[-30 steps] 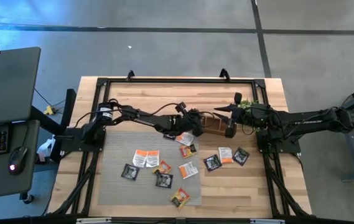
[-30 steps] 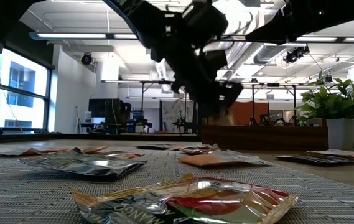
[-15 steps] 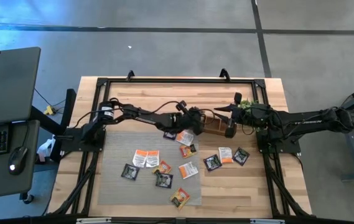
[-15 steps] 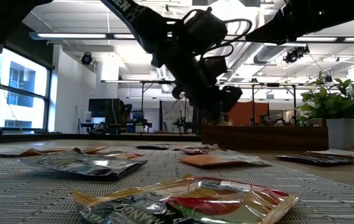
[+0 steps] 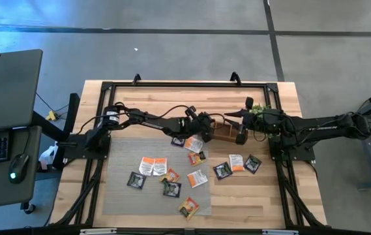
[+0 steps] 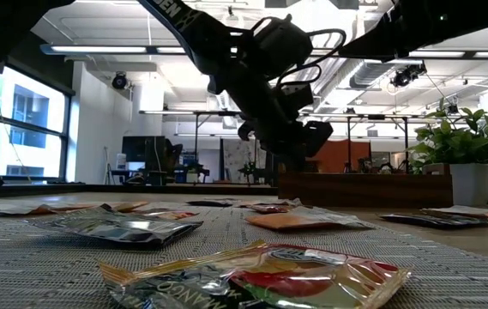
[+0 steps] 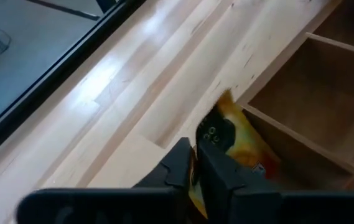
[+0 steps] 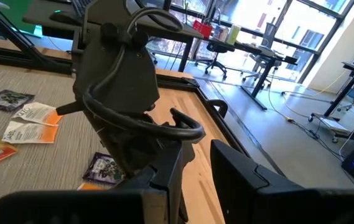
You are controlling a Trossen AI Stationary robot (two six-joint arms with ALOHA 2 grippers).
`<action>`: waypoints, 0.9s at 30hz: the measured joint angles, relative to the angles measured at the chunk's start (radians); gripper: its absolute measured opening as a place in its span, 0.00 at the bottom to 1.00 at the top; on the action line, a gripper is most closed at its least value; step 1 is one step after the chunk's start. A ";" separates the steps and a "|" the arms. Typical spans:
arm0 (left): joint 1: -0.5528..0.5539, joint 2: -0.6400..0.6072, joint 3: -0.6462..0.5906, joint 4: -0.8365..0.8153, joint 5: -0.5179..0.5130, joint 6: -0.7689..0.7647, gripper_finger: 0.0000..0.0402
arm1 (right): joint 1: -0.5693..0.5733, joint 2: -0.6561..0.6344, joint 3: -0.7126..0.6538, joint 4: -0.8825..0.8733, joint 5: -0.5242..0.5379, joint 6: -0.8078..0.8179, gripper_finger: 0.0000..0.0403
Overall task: Pick & Place Tea
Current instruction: Put the yellow tea bag in the left section of the wooden organizer, then put the dark purple tea bag in the middle section of the wooden organizer
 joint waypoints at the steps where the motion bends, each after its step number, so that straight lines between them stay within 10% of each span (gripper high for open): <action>1: 0.000 0.000 0.000 0.000 0.000 0.000 0.11 | 0.000 0.000 0.000 0.000 0.000 0.000 0.20; 11: -0.011 -0.008 0.058 -0.140 -0.002 -0.002 0.35 | 0.000 0.000 0.000 0.000 0.000 0.000 0.20; 27: -0.133 -0.041 0.604 -1.315 -0.121 -0.255 0.37 | 0.000 0.000 0.000 -0.024 0.000 0.000 0.20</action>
